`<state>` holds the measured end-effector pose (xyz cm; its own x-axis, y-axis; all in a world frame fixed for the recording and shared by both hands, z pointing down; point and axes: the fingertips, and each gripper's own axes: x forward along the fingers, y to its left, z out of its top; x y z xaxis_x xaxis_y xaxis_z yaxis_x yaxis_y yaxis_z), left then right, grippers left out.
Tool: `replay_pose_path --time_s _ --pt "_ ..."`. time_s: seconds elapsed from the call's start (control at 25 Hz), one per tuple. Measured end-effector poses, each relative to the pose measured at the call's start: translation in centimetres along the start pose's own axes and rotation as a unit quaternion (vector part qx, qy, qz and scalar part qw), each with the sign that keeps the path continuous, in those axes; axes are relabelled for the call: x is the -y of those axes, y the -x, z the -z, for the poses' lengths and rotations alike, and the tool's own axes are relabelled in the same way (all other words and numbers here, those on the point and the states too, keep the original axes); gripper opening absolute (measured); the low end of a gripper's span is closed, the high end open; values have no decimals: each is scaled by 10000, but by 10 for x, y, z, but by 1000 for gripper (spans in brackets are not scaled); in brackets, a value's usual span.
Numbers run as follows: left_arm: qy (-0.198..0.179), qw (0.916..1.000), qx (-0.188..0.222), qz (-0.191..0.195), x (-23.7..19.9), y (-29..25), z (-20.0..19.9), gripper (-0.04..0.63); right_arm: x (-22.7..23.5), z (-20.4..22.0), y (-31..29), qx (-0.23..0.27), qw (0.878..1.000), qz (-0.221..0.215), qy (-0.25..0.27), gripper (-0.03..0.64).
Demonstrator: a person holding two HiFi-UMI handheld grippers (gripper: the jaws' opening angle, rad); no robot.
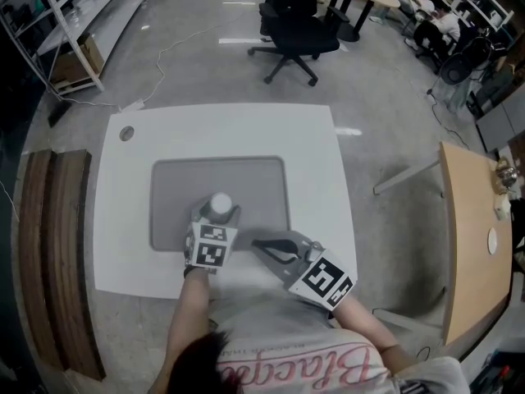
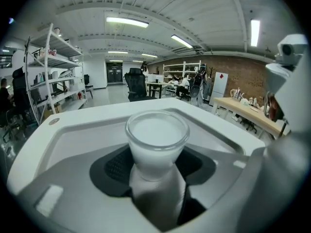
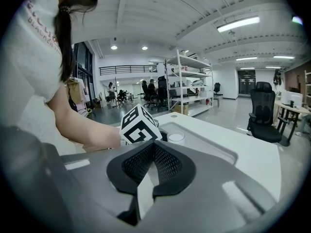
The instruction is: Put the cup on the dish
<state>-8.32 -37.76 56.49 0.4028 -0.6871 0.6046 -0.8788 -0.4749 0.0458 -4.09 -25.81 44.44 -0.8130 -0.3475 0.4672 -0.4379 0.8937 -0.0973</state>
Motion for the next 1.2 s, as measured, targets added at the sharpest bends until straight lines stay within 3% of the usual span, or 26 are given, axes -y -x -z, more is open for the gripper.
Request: replay_pose_path --time_s 0.36,0.44,0.52,0.84,1.0,1.2 --pt "222 9981 -570 -57 -7 -17 14 256 0 -3 0 54 9999 45 71 2" --pt "339 9982 -496 -20 -6 -15 10 323 0 -3 1 68 9999 56 89 2" --pt "428 9981 -437 39 -5 -10 7 439 0 -3 2 80 9999 64 105 2" --pt "771 9969 -160 -83 -19 40 9 471 1 -6 3 206 9997 100 77 2" --pt "671 9962 498 -260 -17 79 -12 421 9 -8 9 410 9988 236 -91 2" --pt "485 9831 1723 -386 -4 135 -44 156 14 -14 15 656 9970 326 -252 2"
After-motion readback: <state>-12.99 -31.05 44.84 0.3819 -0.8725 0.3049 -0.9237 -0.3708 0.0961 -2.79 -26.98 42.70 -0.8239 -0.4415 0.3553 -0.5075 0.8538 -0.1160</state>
